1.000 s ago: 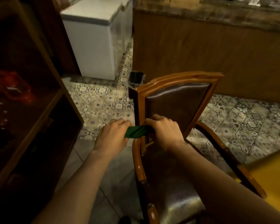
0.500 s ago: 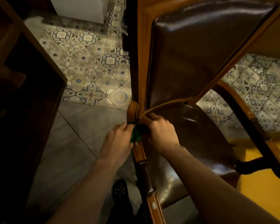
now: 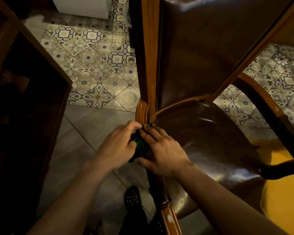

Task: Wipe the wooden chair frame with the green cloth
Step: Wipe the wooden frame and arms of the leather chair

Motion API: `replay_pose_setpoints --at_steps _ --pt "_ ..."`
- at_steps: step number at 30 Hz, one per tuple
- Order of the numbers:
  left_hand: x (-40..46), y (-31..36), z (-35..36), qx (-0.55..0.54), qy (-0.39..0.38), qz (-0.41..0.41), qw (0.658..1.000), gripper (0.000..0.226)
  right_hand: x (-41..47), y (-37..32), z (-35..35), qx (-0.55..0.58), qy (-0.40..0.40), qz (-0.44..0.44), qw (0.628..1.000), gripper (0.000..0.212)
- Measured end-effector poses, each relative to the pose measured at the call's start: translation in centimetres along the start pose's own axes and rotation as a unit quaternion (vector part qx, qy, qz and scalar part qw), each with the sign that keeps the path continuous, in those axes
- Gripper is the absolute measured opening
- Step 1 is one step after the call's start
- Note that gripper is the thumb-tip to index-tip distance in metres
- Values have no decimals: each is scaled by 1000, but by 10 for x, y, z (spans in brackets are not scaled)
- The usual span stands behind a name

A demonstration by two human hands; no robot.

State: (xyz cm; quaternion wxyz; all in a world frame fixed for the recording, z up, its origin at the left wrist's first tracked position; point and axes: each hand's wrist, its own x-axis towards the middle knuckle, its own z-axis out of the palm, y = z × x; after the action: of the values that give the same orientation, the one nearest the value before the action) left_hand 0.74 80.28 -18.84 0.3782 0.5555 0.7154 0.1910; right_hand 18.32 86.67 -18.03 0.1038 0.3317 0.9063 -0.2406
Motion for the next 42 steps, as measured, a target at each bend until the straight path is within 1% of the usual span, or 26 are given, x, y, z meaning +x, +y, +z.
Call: replay_pose_setpoints --at_steps 2,3,6,8,11,14,20,23,25,31,34,38,42 --pt "13 0 0 70 57 43 995 47 0 -8 6 -18 18 17 1000 92" --pt "22 2 2 99 60 67 991 48 1 -13 10 -18 32 30 999 91" --pt "47 3 11 160 -11 108 981 59 4 -24 23 -21 61 71 995 85" --pt "55 -2 16 160 -38 110 980 63 5 -29 30 -34 76 90 993 76" --pt "57 -9 21 145 -37 104 983 69 3 -34 34 -51 86 104 990 68" --pt "56 -10 23 131 -39 84 987 68 -3 -36 34 -58 90 98 989 58" --pt "56 -4 24 130 -45 61 989 65 -21 -36 25 -99 54 76 991 35" --pt "56 -4 23 138 -51 68 987 63 -23 -38 18 -89 33 68 993 28" --pt "57 -5 22 143 -51 74 986 62 -23 -38 14 -68 29 61 995 27" --pt "56 -6 23 146 -50 86 984 59 -25 -40 -6 -63 -39 62 995 28" --pt "57 -5 20 146 -51 88 984 60 -30 -38 -9 -52 -42 70 995 28" --pt "57 -6 19 153 -56 87 983 61 -39 -34 -11 -31 -49 72 996 34" --pt "58 -6 17 184 -72 98 975 62 -57 -26 -13 40 -47 93 994 36"
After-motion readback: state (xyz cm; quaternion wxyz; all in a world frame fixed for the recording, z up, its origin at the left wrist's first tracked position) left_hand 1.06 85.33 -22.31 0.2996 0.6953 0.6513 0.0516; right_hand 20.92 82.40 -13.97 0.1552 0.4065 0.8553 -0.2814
